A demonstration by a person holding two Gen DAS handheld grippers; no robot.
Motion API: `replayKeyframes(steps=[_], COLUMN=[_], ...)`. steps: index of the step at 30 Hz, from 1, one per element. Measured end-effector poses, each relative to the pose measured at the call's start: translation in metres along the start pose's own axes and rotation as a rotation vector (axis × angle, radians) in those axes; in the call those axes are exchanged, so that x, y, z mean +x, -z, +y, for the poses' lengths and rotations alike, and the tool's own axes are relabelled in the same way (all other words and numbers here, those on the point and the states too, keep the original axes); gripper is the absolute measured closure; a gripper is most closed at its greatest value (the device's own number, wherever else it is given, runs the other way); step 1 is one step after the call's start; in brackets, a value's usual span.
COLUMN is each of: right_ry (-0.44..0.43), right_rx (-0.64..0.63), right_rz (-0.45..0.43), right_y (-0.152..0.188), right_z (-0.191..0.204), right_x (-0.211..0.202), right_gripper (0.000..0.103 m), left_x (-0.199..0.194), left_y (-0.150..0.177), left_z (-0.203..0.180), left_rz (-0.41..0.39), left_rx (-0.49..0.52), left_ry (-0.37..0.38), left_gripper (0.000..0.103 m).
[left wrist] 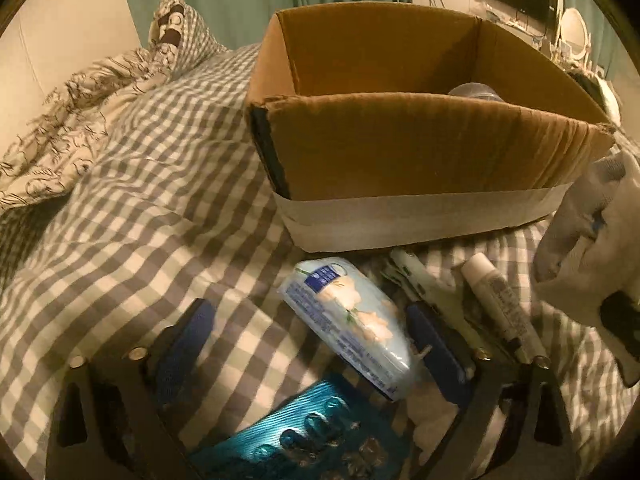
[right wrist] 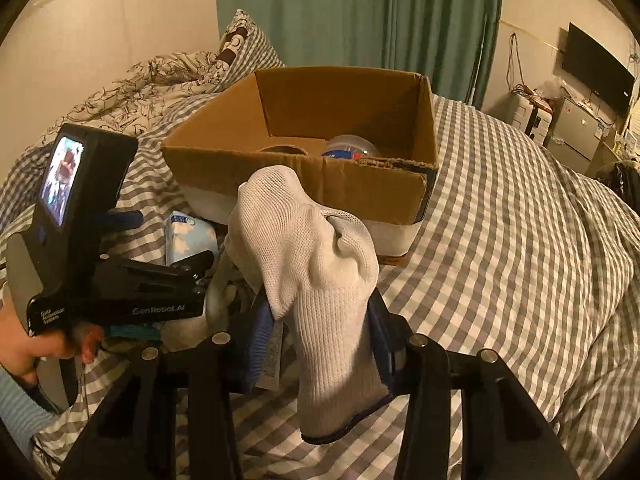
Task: Organize objects
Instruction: 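Grasp the blue-white packet with the left tool while the right tool holds the sock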
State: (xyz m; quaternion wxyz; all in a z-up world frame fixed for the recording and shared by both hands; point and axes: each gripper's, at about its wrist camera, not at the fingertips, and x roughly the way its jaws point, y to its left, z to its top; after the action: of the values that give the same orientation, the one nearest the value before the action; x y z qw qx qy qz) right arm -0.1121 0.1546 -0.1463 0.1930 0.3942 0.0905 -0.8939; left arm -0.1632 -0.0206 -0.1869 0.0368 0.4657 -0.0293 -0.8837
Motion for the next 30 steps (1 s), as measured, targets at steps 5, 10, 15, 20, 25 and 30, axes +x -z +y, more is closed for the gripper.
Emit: replayKeyframes(steps=[5, 10, 15, 20, 25, 30], right_ry=[-0.006, -0.001, 0.016, 0.028, 0.05, 0.08], right_rx=[0.017, 0.057, 0.082, 0.097, 0.098, 0.108], right_rz=[-0.004, -0.004, -0.028, -0.038, -0.06, -0.099], right_y=[0.006, 0.013, 0.017, 0.026, 0.03, 0.025], right_z=[-0.003, -0.004, -0.001, 0.003, 0.006, 0.008], right_x=[-0.009, -0.019, -0.039, -0.057, -0.08, -0.107], right_gripper=[0.059, 0.059, 0.059, 0.059, 0.059, 0.059], left_x=[-0.002, -0.015, -0.037, -0.068, -0.103, -0.135], left_y=[0.006, 0.011, 0.02, 0.023, 0.022, 0.015], left_z=[-0.01, -0.012, -0.013, -0.011, -0.012, -0.015], left_rz=[0.03, 0.017, -0.014, -0.07, -0.137, -0.197], left_rx=[0.012, 0.042, 0.068, 0.087, 0.104, 0.119], left_ry=[0.152, 0.184, 0.181, 0.179, 0.201, 0.226], left_gripper=[0.061, 0.071, 0.075, 0.081, 0.081, 0.081])
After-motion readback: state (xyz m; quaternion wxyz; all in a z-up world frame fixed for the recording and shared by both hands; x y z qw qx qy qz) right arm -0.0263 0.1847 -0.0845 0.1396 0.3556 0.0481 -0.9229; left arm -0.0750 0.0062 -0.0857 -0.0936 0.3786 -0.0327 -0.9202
